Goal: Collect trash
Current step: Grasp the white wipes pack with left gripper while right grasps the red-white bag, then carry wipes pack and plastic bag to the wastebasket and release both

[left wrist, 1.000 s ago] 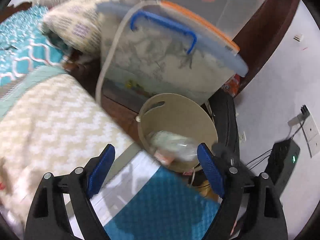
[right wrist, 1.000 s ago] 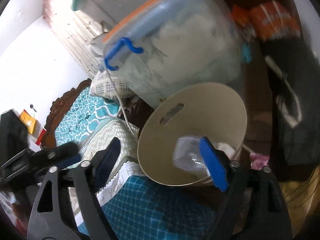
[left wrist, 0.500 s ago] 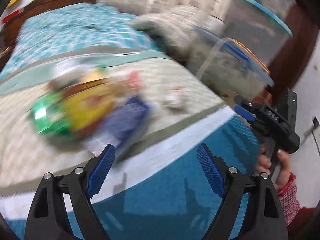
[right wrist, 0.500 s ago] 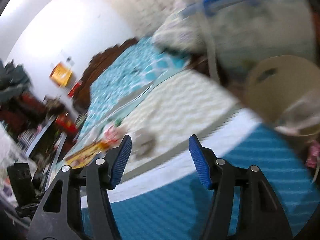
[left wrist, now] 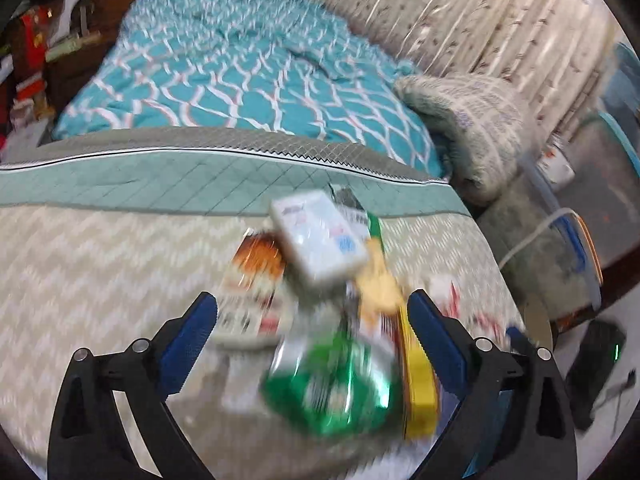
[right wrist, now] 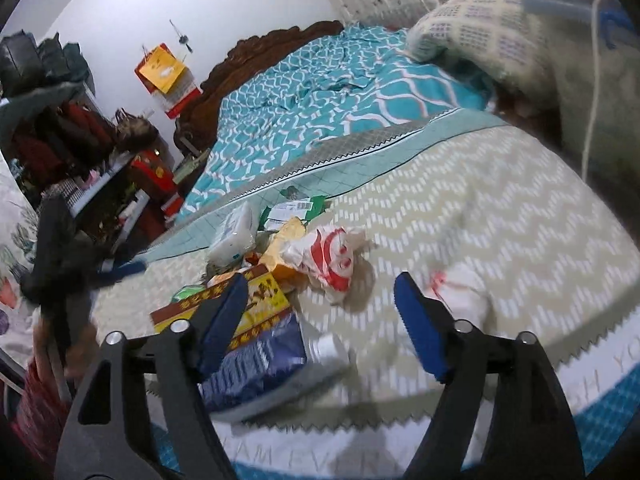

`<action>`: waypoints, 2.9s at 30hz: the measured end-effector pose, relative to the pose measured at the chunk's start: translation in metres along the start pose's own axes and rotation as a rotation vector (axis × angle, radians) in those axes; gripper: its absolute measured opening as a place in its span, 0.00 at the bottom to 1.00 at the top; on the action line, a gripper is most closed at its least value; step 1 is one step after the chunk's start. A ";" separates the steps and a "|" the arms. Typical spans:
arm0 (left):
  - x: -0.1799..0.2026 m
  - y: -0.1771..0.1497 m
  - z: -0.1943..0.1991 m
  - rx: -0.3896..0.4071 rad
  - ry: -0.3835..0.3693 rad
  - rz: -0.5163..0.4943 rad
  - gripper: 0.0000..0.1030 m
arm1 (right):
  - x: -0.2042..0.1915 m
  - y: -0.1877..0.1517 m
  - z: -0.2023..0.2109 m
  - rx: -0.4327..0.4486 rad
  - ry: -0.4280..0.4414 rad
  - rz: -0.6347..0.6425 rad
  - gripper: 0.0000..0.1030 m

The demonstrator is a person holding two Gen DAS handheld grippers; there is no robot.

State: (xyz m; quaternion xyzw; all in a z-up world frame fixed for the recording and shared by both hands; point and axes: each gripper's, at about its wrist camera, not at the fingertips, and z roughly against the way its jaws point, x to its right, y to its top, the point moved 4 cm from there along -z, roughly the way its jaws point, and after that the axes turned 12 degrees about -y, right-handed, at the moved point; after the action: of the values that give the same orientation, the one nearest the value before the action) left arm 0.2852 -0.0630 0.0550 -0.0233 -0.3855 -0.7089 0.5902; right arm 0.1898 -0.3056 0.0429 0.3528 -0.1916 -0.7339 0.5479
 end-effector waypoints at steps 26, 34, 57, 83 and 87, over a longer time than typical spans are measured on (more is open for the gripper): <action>0.007 -0.048 0.087 0.120 -0.074 -0.059 0.62 | -0.043 0.000 0.033 0.135 -0.056 0.277 0.34; 0.039 -0.188 0.087 -0.026 -0.164 -0.134 0.62 | -0.013 -0.111 0.094 0.024 -0.033 0.196 0.34; 0.059 -0.255 0.055 -0.091 0.129 -0.214 0.85 | -0.018 -0.168 0.089 -0.073 -0.078 0.253 0.79; 0.369 -0.189 -0.166 -0.366 -0.368 -0.617 0.62 | 0.280 -0.082 0.154 0.052 -0.298 -0.289 0.26; 0.412 -0.176 -0.223 -0.417 -0.389 -0.594 0.64 | 0.325 -0.067 0.154 0.038 -0.372 -0.319 0.29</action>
State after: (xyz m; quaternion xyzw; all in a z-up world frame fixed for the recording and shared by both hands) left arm 0.1039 -0.5273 0.0087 -0.1637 -0.3277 -0.8938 0.2586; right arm -0.0160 -0.6053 0.0025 0.2476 -0.2451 -0.8596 0.3737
